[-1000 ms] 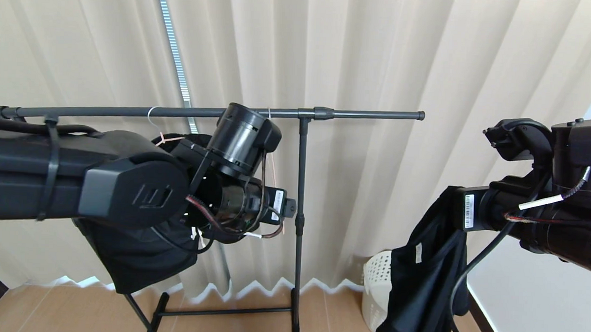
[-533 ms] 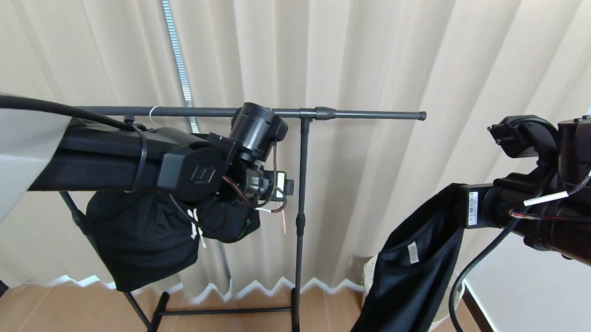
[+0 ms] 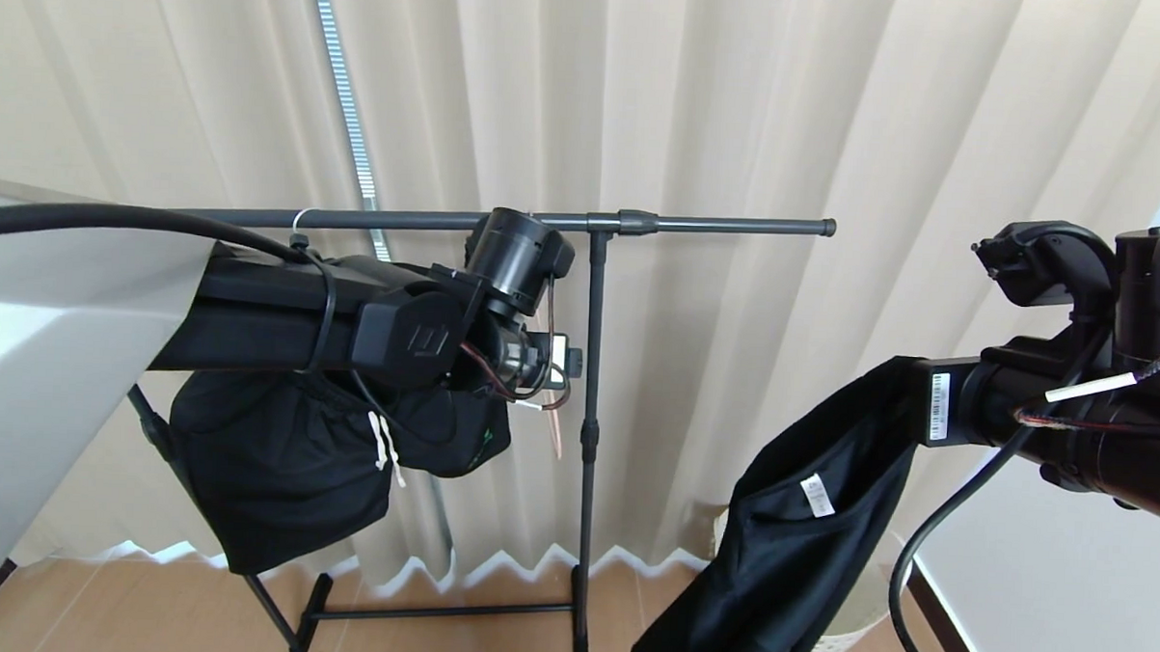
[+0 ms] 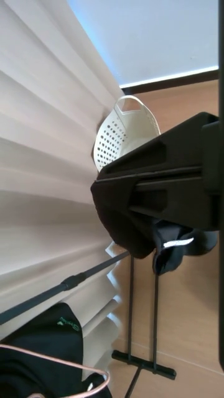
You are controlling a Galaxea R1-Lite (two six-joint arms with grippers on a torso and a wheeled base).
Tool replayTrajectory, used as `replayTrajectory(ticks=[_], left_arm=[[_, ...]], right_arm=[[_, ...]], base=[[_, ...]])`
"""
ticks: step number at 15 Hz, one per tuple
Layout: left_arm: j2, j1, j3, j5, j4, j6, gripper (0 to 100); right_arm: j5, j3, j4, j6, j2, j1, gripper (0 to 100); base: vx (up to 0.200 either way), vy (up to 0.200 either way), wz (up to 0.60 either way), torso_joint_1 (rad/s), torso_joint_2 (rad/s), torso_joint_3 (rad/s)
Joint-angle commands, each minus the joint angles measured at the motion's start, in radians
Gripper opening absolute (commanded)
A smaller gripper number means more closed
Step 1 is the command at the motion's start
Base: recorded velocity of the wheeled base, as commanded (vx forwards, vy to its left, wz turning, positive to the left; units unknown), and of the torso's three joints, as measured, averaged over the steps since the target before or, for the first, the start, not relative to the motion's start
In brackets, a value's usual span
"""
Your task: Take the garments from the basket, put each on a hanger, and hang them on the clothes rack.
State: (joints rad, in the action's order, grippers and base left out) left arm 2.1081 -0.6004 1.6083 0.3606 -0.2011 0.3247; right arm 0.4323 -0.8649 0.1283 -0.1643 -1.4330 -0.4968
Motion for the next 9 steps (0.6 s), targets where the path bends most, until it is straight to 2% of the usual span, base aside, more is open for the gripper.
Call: replayTrajectory(ticks=[1,9], left_arm=[[0.018,0.002,0.015,0.000,0.000,0.001,100],[0.099,0.027,0.101,0.000,-0.001,0.019,100]], right_arm=[[0.000,0.000,0.001,0.000,-0.003,0.000,0],[-0.001,0.004,0.002,0.009,-0.010,0.000,0]], base=[[0.000,0.000,0.00,0.000,0.00,0.000],[0.000,0.000,0.00,0.000,0.00,0.000]])
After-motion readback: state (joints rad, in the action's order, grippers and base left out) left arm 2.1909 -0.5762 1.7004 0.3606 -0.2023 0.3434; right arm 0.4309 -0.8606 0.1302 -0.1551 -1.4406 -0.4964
